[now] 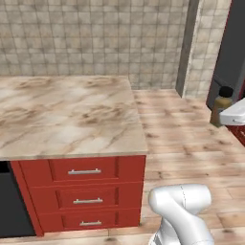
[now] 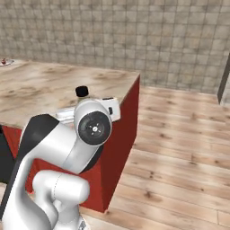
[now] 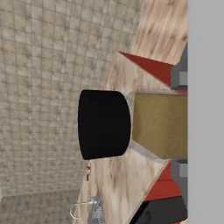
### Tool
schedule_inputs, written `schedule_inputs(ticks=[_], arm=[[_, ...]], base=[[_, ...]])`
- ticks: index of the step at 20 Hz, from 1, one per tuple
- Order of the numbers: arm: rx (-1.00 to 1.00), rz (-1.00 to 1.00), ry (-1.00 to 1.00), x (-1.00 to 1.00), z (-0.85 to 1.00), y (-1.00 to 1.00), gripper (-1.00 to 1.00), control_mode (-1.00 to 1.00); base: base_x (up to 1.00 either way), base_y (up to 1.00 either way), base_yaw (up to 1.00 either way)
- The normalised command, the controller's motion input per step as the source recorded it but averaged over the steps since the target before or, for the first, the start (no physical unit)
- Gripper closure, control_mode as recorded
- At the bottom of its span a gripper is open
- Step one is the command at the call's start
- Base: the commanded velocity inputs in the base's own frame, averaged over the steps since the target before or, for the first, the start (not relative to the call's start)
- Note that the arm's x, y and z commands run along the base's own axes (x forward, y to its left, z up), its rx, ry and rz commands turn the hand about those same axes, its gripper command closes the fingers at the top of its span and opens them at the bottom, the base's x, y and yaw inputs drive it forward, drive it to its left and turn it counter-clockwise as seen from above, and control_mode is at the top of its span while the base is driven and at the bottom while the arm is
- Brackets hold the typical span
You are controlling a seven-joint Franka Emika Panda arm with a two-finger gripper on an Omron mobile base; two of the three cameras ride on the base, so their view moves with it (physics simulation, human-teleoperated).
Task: Take the cinnamon bottle from the cabinet and place it on the dining table, next to the plate with the cupcake. Then take the chocolate from the dining counter and place it on the cupcake plate.
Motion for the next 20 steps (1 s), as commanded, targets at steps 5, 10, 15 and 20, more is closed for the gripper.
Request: schedule_inputs(ticks=[5, 10, 15, 20], arm=[[0.00, 0.00, 0.00, 0.00, 0.00, 0.00, 1.00, 1.00], [0.00, 0.00, 0.00, 0.00, 0.00, 0.00, 1.00, 1.00], [0.00, 0.00, 0.00, 0.00, 0.00, 0.00, 1.00, 1.00], [0.00, 0.00, 0.00, 0.00, 0.00, 0.00, 1.00, 1.00]], base=[[0.83, -1.00, 0.08], [0.94, -1.00, 0.06], [1.00, -0.99, 0.09], [1.00, -0.70, 0.21]])
